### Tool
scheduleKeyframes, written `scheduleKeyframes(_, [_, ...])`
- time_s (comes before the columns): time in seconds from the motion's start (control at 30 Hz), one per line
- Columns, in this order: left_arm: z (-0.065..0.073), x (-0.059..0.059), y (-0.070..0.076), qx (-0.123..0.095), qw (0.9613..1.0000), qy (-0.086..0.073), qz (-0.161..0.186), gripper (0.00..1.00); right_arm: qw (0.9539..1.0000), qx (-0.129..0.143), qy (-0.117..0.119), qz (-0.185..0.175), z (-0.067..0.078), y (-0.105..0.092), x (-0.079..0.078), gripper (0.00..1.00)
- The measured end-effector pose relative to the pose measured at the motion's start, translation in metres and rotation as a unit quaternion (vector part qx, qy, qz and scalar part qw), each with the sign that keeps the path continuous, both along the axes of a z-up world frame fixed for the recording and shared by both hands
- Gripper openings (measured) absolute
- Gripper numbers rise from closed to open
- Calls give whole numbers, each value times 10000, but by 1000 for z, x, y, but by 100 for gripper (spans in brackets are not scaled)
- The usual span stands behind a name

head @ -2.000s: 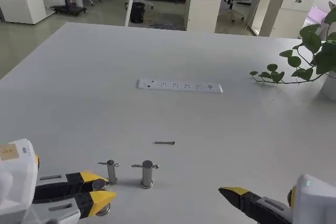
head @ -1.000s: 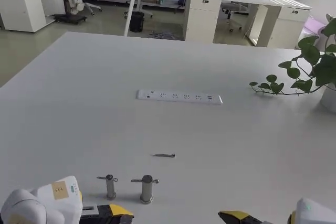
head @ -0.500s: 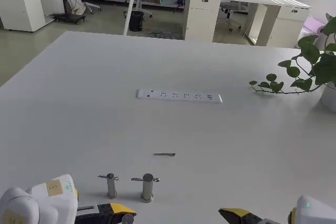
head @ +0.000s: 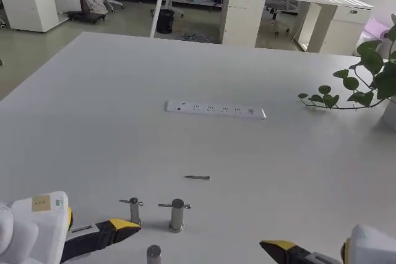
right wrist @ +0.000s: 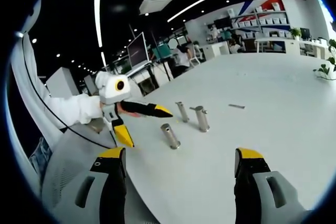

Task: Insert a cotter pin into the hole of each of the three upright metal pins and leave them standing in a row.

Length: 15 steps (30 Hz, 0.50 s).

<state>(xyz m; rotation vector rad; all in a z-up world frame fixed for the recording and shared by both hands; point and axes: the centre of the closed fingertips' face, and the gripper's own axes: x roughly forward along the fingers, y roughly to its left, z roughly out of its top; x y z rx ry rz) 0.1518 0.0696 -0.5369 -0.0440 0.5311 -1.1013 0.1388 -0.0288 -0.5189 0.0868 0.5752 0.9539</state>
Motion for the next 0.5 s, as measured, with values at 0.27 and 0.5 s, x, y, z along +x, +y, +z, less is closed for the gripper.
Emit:
scheduleKeyframes(0.27, [8, -2, 15, -470, 9978, 308, 352, 99, 9999, -87, 106, 38, -6, 0, -2, 82])
scheduleKeyframes(0.5, [6, -3, 24, -418, 9973, 326, 513, 99, 9999, -73, 60, 82, 1, 1, 3, 83])
